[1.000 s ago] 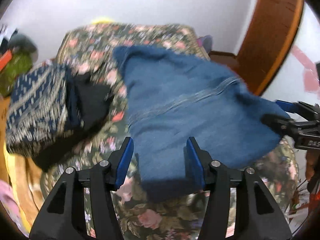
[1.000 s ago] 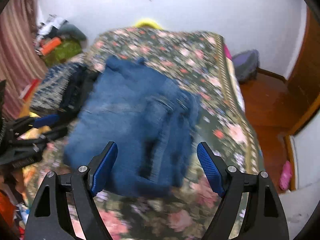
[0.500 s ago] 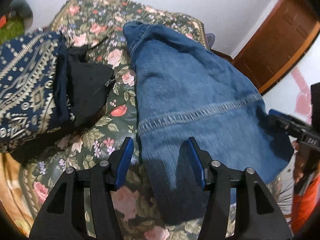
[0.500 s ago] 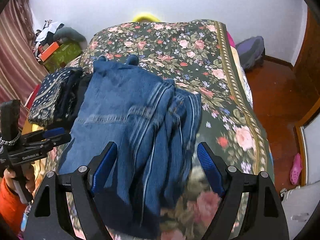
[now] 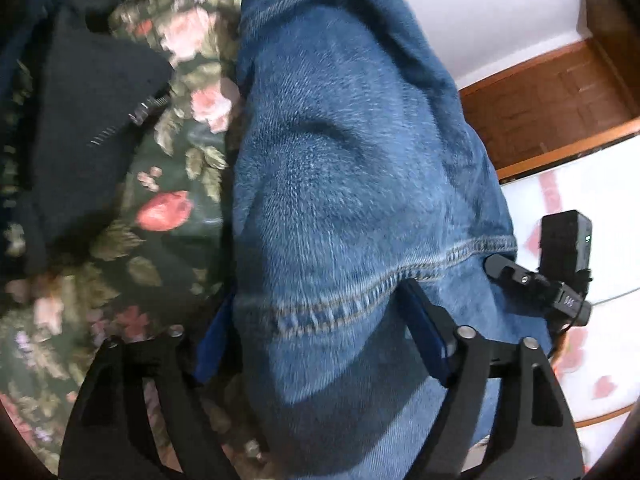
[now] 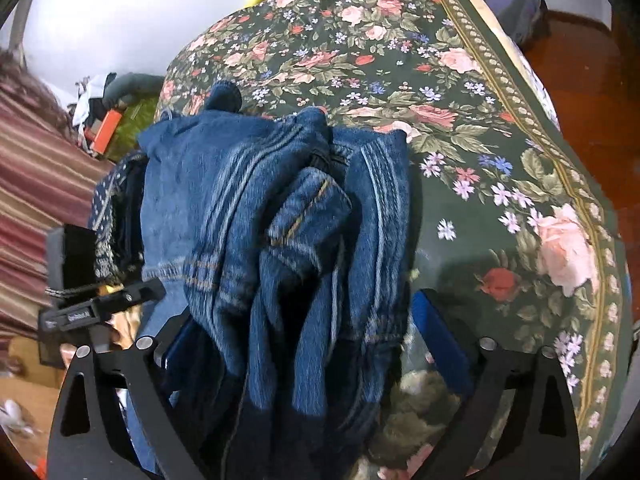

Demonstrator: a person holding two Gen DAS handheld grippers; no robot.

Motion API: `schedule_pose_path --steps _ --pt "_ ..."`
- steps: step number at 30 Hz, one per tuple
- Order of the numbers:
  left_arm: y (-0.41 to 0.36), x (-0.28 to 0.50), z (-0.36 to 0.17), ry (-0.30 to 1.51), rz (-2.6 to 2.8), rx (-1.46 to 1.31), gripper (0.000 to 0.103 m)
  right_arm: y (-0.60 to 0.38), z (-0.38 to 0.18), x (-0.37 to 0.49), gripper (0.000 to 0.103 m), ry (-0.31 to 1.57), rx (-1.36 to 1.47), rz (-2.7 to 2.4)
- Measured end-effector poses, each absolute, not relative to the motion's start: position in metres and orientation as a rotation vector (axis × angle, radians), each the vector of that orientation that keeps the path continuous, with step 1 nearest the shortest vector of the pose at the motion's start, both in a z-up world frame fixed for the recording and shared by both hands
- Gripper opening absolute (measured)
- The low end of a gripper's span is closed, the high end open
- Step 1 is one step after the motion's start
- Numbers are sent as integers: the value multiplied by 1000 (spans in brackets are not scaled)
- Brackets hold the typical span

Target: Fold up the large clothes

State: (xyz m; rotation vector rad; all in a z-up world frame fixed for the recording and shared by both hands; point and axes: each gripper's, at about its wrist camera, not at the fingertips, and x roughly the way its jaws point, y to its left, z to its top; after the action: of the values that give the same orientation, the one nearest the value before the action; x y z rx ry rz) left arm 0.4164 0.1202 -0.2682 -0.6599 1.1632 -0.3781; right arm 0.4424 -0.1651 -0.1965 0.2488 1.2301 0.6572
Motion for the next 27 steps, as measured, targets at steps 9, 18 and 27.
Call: schedule_pose_path --steps 9,18,27 --pt "123 421 -266 1137 -350 -759 72 -159 -186 444 66 1258 262 687" --pt "112 392 -185 1042 -364 -594 43 -140 -123 410 32 1161 174 745" --pt "173 329 -74 794 -310 -556 40 -86 -35 387 32 988 141 865"
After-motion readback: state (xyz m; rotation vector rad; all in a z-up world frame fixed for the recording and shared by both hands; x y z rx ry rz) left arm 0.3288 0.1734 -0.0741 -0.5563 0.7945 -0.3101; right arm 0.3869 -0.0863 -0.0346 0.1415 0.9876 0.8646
